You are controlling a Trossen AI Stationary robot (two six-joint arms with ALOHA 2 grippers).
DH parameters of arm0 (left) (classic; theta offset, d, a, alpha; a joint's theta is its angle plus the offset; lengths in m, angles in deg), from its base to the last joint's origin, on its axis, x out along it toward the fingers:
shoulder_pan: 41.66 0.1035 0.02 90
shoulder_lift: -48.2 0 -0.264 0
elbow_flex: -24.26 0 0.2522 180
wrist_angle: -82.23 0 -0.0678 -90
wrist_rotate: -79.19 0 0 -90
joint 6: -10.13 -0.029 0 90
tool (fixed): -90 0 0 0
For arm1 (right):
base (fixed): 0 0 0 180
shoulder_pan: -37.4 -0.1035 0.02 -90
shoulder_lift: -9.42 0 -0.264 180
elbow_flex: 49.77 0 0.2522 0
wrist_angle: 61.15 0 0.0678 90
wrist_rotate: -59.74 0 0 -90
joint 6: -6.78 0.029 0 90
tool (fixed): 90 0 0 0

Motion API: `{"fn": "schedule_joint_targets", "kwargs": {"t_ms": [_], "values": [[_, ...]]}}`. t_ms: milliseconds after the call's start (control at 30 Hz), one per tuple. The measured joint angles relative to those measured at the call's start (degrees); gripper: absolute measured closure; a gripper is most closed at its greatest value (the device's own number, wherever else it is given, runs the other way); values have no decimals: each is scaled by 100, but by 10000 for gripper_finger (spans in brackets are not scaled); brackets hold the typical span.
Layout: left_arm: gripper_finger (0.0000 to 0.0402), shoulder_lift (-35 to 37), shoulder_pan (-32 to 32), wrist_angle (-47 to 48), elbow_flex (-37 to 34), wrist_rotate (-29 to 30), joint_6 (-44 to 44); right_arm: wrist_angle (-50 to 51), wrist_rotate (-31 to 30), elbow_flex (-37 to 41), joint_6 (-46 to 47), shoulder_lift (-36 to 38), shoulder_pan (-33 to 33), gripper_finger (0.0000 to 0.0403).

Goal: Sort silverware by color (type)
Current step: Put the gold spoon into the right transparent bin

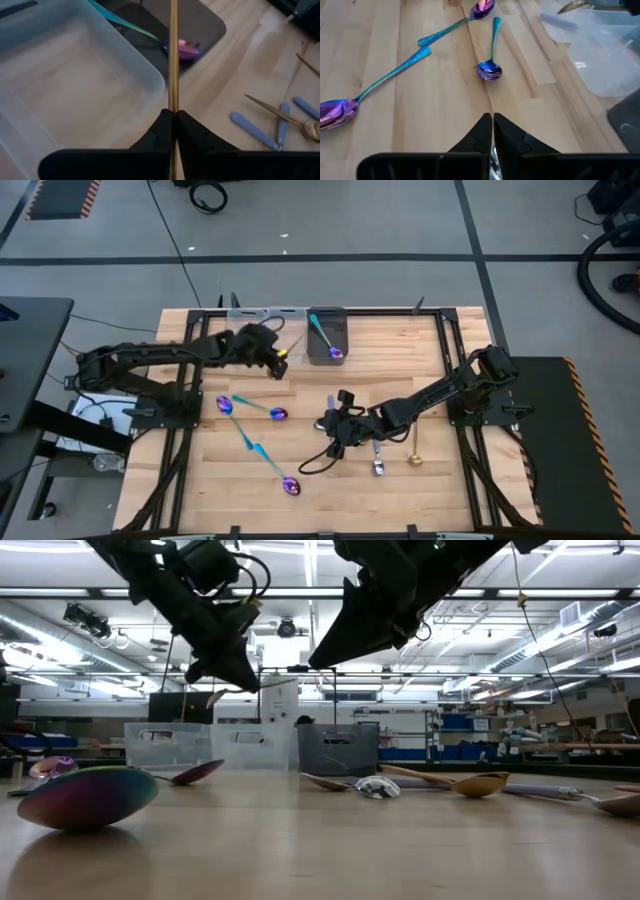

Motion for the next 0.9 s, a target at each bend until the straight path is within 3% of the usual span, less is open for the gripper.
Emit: {"fn": "schedule_joint_targets", "kwargs": {"t_ms": [367,600,900], "values": [[382,-262,1032,384,1051,-55,-941,31,10,0,-103,0,64,375],[382,-1105,1526,311,1067,-240,-1088,7,41,0,-145,0,60,375],[382,-1940,1706,-46,1071,-246,-1158,11,85,0,-190,0,60,375]]}}
